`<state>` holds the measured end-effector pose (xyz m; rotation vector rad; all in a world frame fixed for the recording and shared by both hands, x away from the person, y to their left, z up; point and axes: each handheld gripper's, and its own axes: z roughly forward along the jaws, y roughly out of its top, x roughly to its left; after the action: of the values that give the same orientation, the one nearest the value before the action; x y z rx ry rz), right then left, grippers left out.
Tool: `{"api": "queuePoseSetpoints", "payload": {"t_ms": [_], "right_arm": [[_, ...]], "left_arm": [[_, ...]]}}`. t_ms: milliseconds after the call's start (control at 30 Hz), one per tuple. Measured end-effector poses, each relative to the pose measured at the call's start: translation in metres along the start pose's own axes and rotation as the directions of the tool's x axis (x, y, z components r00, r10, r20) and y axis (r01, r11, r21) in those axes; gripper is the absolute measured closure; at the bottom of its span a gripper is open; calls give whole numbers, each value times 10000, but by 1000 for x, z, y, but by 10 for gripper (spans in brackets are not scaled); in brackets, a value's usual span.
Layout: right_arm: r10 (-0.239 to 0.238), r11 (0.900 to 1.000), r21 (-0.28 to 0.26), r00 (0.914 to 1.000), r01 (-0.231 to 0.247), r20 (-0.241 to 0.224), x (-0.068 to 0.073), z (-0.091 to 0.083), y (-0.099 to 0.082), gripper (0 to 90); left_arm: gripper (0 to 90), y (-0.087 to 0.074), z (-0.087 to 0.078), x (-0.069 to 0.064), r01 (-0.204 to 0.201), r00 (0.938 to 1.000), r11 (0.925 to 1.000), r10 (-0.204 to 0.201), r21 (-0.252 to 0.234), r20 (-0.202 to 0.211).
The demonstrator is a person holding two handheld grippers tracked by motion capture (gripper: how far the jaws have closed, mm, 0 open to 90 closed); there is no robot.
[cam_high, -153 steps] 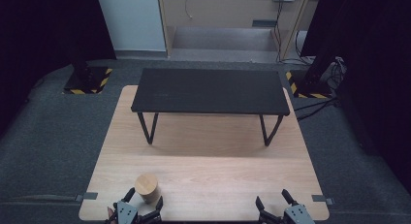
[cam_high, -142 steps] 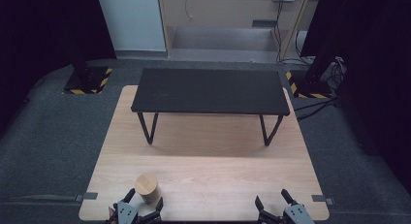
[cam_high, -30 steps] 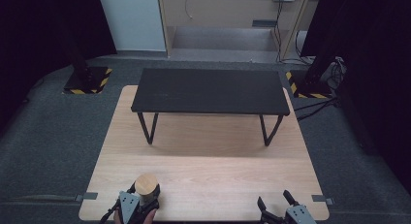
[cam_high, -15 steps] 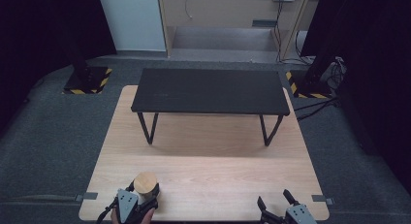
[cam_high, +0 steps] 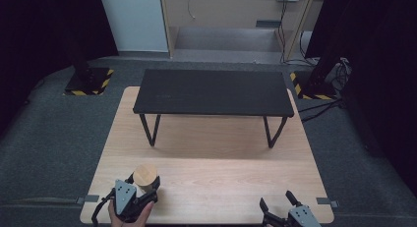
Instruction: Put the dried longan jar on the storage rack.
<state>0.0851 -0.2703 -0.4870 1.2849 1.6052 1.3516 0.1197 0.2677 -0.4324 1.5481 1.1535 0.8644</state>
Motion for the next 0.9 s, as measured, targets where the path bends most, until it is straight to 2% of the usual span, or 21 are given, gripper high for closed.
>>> {"api": "queuePoseSetpoints", "payload": {"t_ms": [200,533,900], "right_arm": [[-24,10000,5,10000,24,-21,1,1,2,45],[-10,10000,-3,10000,10,-25,1,2,3,45],[-34,10000,6,10000,34,-15,0,2,4,46]], "left_arm": [[245,26,6,9,-24,9998,10000,24,-11,210],[245,57,13,14,-335,9982,9991,347,-243,487],[245,81,22,17,-513,9957,9980,539,-373,748]]}}
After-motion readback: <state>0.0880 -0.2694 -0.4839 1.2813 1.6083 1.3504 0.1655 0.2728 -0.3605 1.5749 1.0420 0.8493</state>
